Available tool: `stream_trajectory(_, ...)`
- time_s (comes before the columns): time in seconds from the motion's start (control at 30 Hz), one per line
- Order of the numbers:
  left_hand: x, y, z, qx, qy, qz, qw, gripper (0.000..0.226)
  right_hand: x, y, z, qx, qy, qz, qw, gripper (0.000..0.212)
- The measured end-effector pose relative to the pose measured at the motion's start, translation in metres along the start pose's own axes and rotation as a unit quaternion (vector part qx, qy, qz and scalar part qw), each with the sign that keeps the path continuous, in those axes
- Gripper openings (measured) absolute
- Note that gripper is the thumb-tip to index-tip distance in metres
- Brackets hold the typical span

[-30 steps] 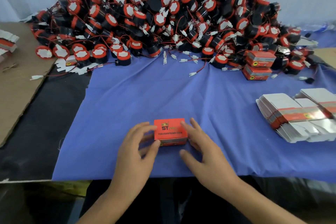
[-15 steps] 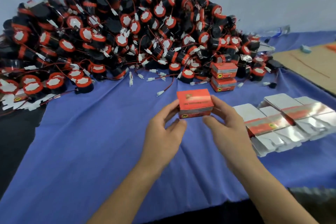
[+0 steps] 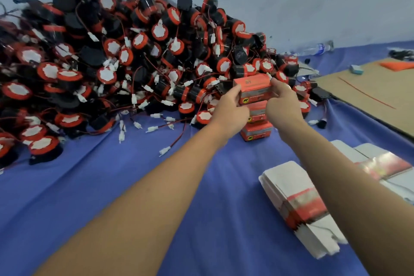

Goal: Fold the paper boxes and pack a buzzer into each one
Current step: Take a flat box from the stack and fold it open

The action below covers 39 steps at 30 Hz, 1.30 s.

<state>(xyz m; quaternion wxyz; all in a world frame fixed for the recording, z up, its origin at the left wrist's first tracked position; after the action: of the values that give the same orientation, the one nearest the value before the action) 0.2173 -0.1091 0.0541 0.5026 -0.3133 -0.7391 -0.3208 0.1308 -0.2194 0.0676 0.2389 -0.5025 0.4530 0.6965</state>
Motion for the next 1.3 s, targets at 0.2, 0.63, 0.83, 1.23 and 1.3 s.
stream_trajectory(0.2,-0.036,-0.009,-0.022,-0.052,0.053,0.031,0.997,0.081,0.031,-0.011,-0.027,-0.012,-0.015,0.071,0.997,0.08)
stream_trajectory(0.63,-0.012,-0.028,0.103,0.144,0.056,-0.062,0.986,0.011,0.092,0.108,0.119,0.135,-0.02,0.086,0.987,0.036)
stream_trajectory(0.83,-0.015,-0.097,0.174,0.023,0.165,-0.096,0.981,0.047,0.113,0.091,0.186,0.107,-0.022,0.28,0.954,0.023)
stream_trajectory(1.23,0.007,-0.104,0.191,0.063,0.156,0.117,0.979,0.012,0.117,0.105,0.215,0.161,-0.008,0.222,0.962,0.045)
stream_trajectory(1.3,0.016,-0.095,0.194,0.064,0.137,0.148,0.977,0.011,0.115,0.112,0.217,0.165,-0.002,0.192,0.967,0.059)
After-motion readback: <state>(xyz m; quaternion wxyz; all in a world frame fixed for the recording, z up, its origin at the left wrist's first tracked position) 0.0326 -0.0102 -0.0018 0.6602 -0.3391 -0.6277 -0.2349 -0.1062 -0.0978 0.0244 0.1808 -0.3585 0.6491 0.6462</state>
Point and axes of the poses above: each hand's wrist, its own z-axis away from the middle knuckle, its own y-axis out of the back of the hand, x = y × z, the point moved 3 cm from there along -z, towards the middle knuckle, and after that the axes turned 12 degrees about -y, right-handed, at the moved point
